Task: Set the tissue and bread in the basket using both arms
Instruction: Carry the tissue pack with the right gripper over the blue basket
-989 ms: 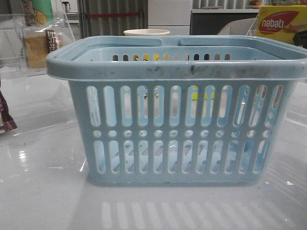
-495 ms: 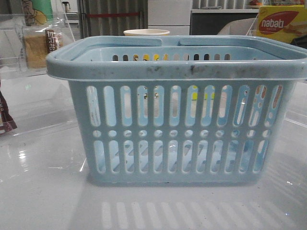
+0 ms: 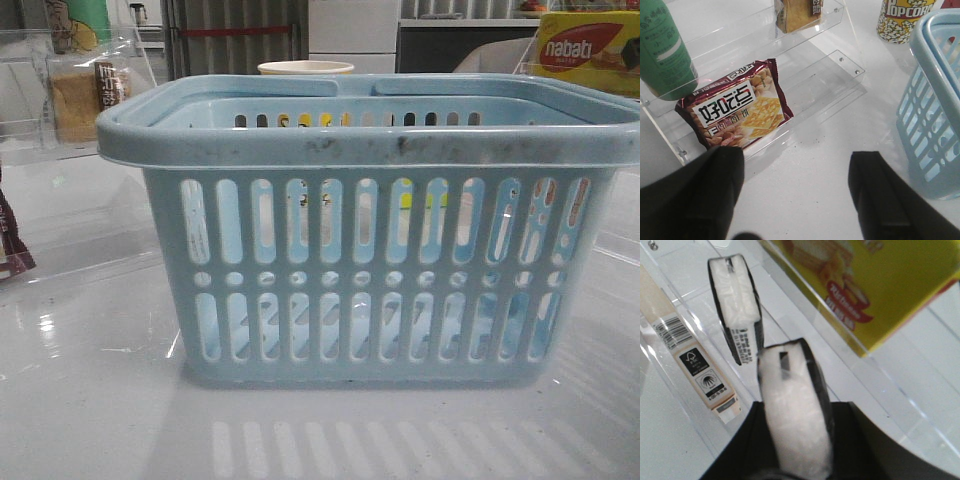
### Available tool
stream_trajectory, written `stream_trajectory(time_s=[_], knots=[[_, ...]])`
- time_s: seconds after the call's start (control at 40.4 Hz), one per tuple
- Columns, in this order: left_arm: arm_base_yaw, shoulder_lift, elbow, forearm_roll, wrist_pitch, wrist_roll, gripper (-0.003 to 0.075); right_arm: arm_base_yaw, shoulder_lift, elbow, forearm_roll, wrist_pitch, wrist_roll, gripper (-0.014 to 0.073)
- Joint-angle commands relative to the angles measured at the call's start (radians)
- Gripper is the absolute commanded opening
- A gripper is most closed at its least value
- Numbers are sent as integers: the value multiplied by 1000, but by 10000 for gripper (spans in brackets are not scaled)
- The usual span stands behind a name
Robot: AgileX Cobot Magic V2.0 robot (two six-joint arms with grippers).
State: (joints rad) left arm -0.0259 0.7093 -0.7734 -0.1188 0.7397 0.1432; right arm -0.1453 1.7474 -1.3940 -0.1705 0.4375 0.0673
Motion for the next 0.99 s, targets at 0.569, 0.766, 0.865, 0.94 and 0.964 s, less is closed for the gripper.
stream_trajectory(time_s=[0.569, 0.766, 0.865, 0.94, 0.964], knots=[[2, 1, -28, -9, -69, 2, 507, 349, -509, -38, 265, 370, -13, 216], [2, 1, -28, -9, -69, 2, 507, 496, -498, -32, 308, 387, -83, 216], [2, 1, -28, -9, -69, 2, 507, 562, -465, -17, 308, 392, -82, 216], [2, 1, -28, -9, -69, 2, 507, 598, -432, -2, 308, 391, -82, 216], [2, 1, -28, -9, -69, 2, 507, 608, -416, 2, 308, 391, -82, 216]])
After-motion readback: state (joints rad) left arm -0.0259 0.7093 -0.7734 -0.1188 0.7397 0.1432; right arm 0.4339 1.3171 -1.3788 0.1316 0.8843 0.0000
